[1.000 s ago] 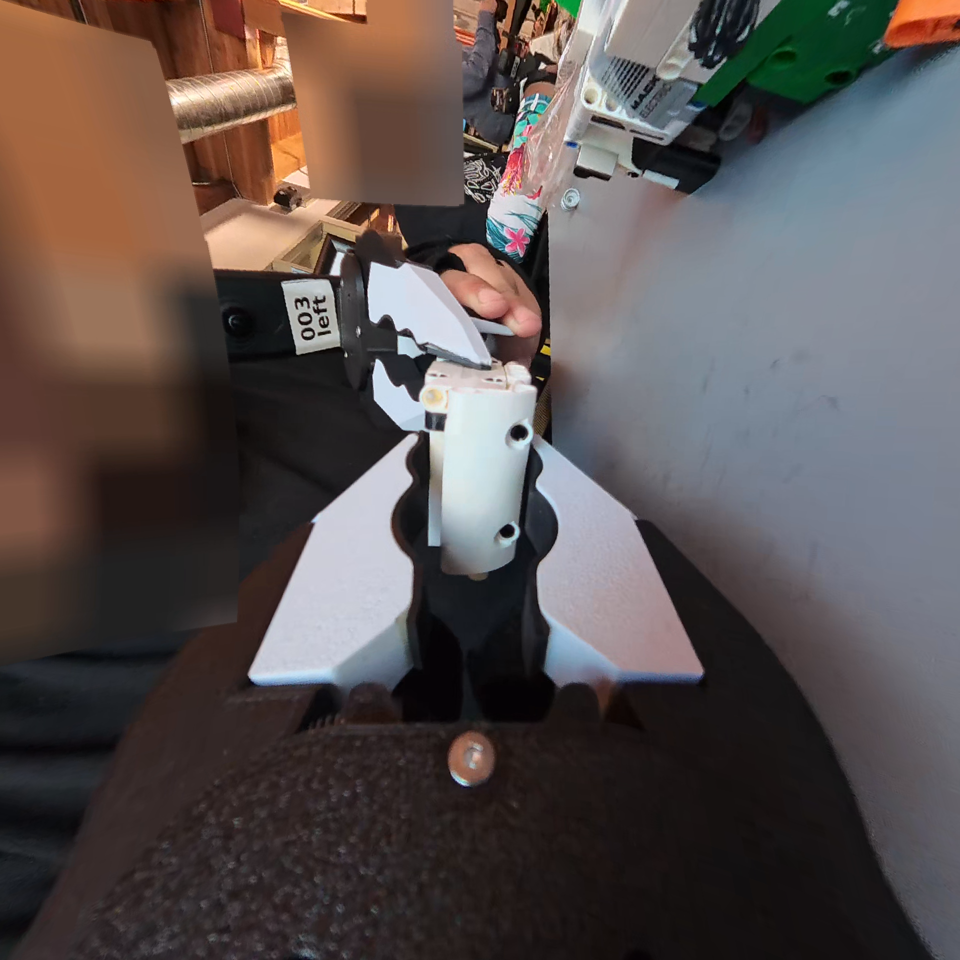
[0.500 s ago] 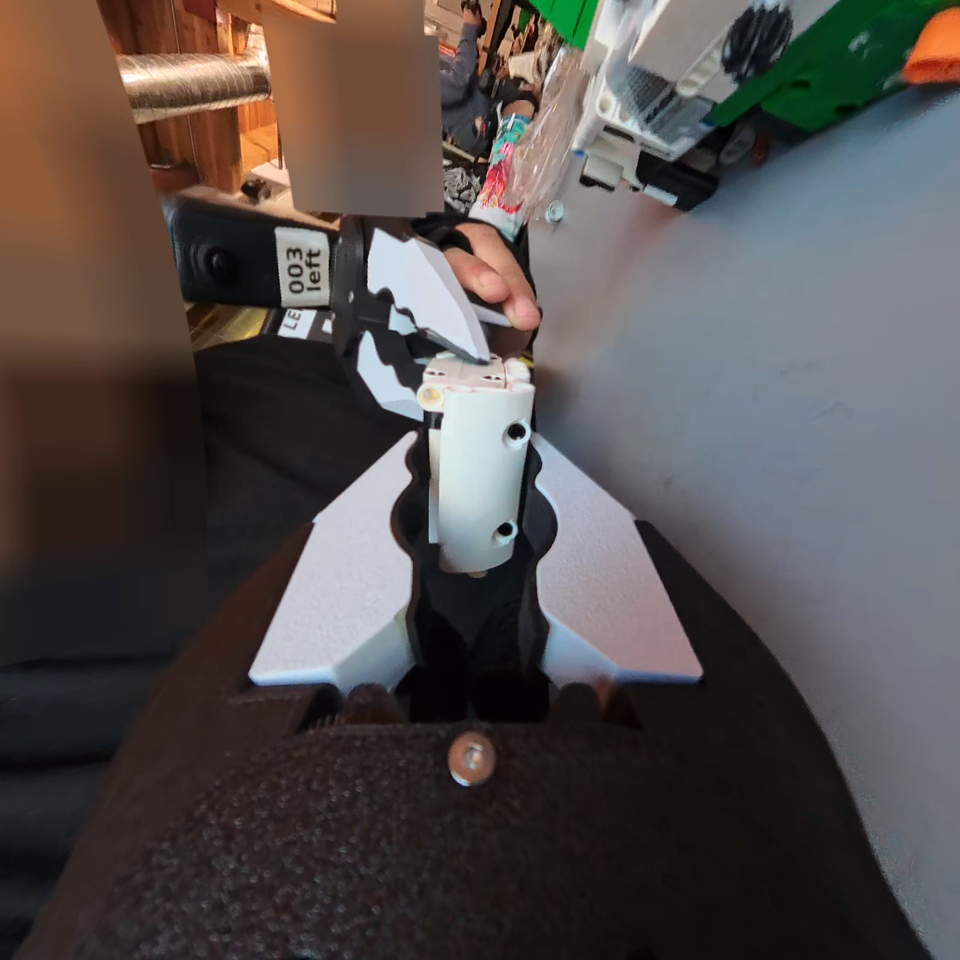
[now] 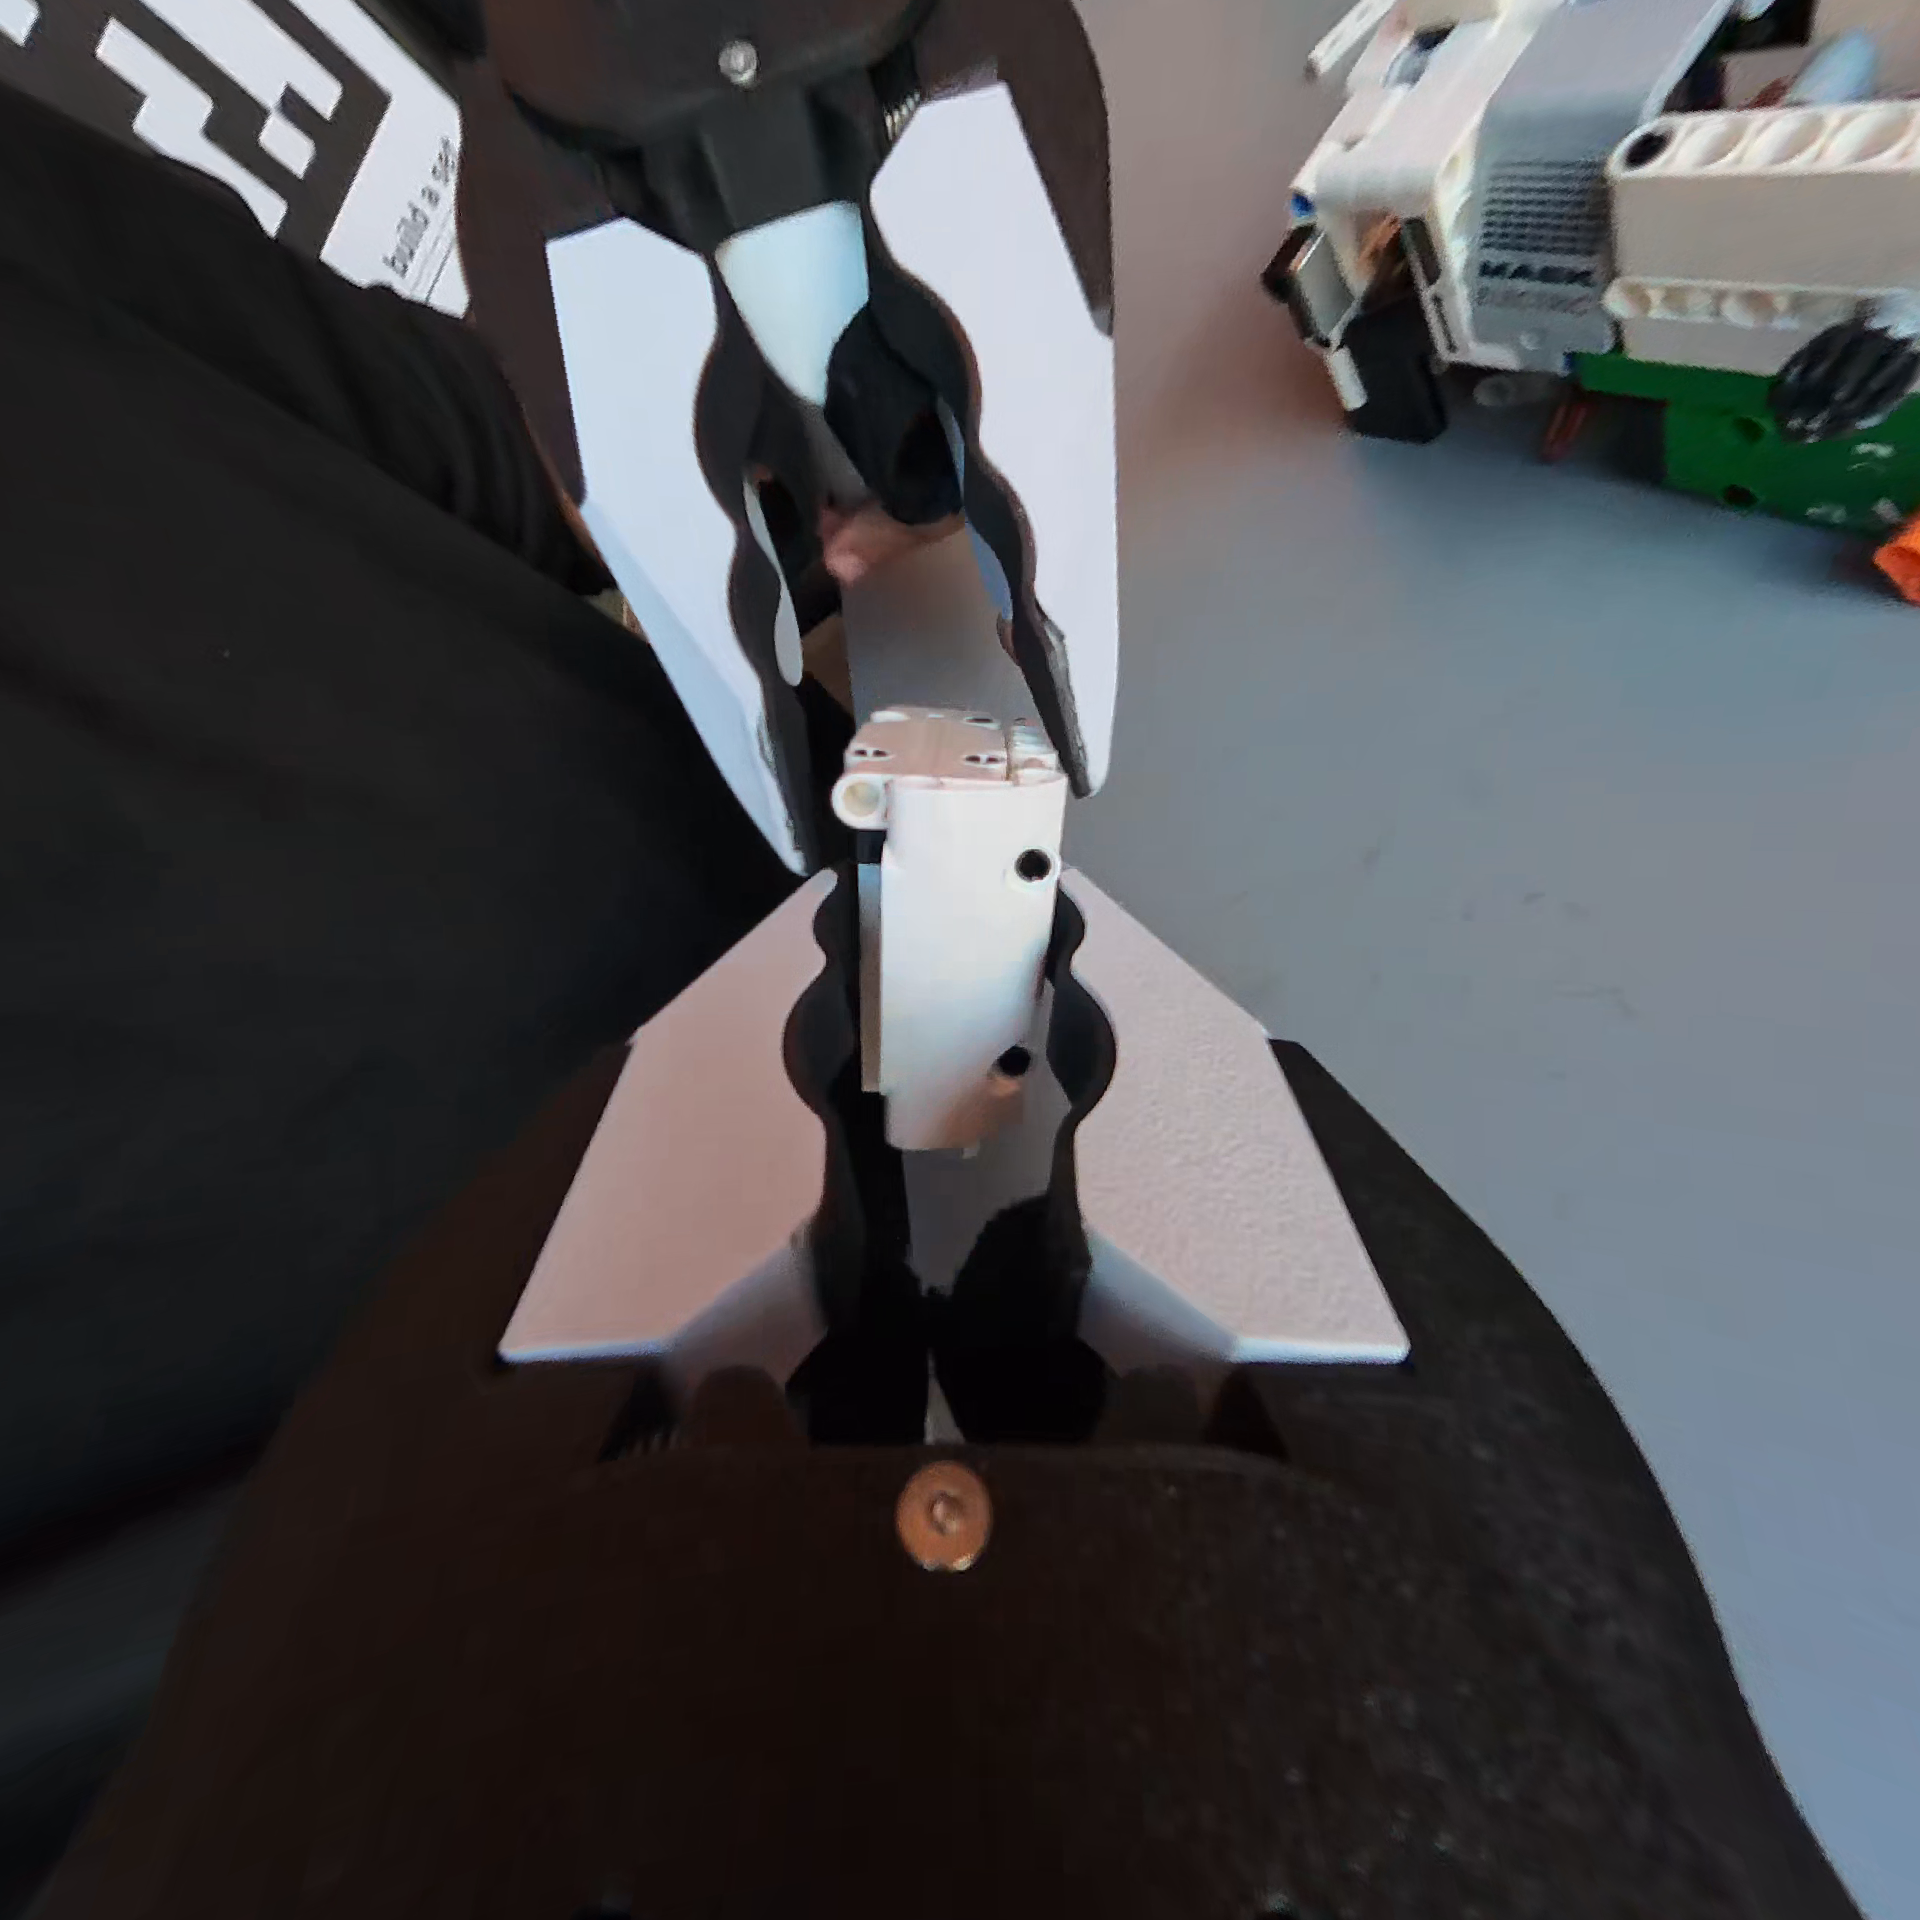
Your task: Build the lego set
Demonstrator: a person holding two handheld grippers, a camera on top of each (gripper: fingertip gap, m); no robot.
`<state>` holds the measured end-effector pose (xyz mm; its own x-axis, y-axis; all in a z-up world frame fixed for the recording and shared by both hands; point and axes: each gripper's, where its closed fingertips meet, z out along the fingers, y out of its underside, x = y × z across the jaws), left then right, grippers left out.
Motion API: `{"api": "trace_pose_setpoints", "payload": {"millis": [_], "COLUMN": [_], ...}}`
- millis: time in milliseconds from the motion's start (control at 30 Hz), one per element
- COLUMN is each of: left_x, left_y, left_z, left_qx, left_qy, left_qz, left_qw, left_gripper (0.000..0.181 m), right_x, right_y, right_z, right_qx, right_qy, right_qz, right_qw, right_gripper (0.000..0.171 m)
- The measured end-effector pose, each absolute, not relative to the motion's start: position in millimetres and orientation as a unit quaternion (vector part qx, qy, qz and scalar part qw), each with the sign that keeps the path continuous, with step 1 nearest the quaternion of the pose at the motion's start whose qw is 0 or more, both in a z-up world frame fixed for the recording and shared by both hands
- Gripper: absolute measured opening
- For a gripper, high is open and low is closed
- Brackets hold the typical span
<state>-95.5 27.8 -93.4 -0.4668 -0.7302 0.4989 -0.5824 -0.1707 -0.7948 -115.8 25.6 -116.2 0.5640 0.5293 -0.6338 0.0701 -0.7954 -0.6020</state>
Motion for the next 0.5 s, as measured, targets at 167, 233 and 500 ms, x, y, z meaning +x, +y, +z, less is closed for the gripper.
{"api": "trace_pose_setpoints", "payload": {"millis": [167,233,500], "left_x": [-98,-99,-98], "left_y": [30,30,38], "left_z": [-93,-94,-80], "left_qx": [-0.52,-0.524,-0.53], "left_qy": [0.612,0.599,0.539], "left_qz": [-0.593,-0.603,-0.653], "left_qw": [0.057,0.053,0.057], "left_gripper": [0.034,0.033,0.033], "right_x": [-119,-120,-122], "right_y": [25,24,28], "right_z": [-114,-114,-98], "right_qx": [-0.843,-0.842,-0.805], "right_qy": [-0.19,-0.186,-0.13], "right_qz": [0.435,0.442,0.493], "right_qw": [0.253,0.246,0.304], "right_gripper": [0.034,0.034,0.038]}}
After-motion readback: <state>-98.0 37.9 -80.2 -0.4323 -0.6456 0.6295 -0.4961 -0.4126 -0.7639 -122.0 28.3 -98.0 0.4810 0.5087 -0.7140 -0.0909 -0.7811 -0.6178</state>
